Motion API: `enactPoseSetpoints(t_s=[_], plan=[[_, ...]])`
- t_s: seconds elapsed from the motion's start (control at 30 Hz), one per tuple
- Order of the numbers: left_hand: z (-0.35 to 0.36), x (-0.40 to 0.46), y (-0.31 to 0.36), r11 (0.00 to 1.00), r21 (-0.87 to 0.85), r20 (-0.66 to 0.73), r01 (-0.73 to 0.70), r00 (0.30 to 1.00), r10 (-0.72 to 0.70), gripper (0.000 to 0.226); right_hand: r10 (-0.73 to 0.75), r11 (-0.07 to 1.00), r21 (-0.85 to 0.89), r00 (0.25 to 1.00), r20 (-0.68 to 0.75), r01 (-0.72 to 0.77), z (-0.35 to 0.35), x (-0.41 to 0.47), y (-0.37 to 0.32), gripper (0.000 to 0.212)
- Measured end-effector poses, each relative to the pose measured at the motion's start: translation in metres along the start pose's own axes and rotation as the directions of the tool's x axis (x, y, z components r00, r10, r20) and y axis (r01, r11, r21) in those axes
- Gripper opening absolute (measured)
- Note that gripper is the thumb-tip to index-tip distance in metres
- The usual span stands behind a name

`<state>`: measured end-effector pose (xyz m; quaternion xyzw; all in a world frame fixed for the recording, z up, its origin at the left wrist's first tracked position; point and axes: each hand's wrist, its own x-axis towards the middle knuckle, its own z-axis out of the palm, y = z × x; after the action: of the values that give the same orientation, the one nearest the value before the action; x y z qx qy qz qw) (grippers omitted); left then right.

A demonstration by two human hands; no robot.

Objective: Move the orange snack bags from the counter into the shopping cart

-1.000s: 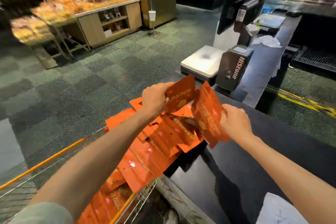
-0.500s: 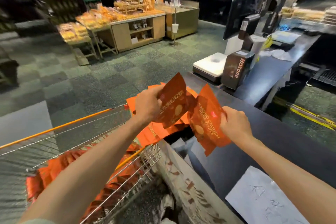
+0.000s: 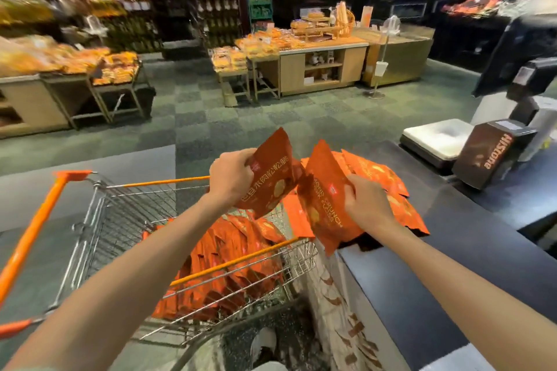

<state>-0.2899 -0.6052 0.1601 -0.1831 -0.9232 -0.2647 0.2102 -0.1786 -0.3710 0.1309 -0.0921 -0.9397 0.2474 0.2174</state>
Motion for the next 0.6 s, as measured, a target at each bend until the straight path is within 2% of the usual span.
enactPoseSetpoints(t_s=[0.1,0.23,0.33,0.5,0.6], plan=[[-0.016,-0.004,-0.035,0.994,0.053,-0.022,0.093,0.996,-0.092,0.043,-0.069,0.997,0.031,0.996,0.059,0.068,0.027,0.016,-0.021,0.015],[-0.026,-0.001,-0.083,0.979,0.107,-0.032,0.174,0.985,-0.172,0.041,-0.161,0.986,0.065,0.980,0.113,0.154,0.069,0.039,-0.050,0.027],[-0.021,0.008,-0.113,0.969,0.120,-0.022,0.216,0.976,-0.215,0.032,-0.184,0.980,0.103,0.969,0.163,0.169,0.098,0.059,-0.065,0.016],[0.010,0.041,-0.155,0.960,0.135,0.043,0.245,0.967,-0.252,0.030,-0.073,0.992,0.120,0.931,0.358,0.031,0.149,0.096,-0.068,0.019],[0.047,0.066,-0.171,0.968,0.108,0.119,0.227,0.964,-0.239,0.030,0.047,0.984,0.133,0.894,0.445,-0.118,0.174,0.117,-0.060,0.018]])
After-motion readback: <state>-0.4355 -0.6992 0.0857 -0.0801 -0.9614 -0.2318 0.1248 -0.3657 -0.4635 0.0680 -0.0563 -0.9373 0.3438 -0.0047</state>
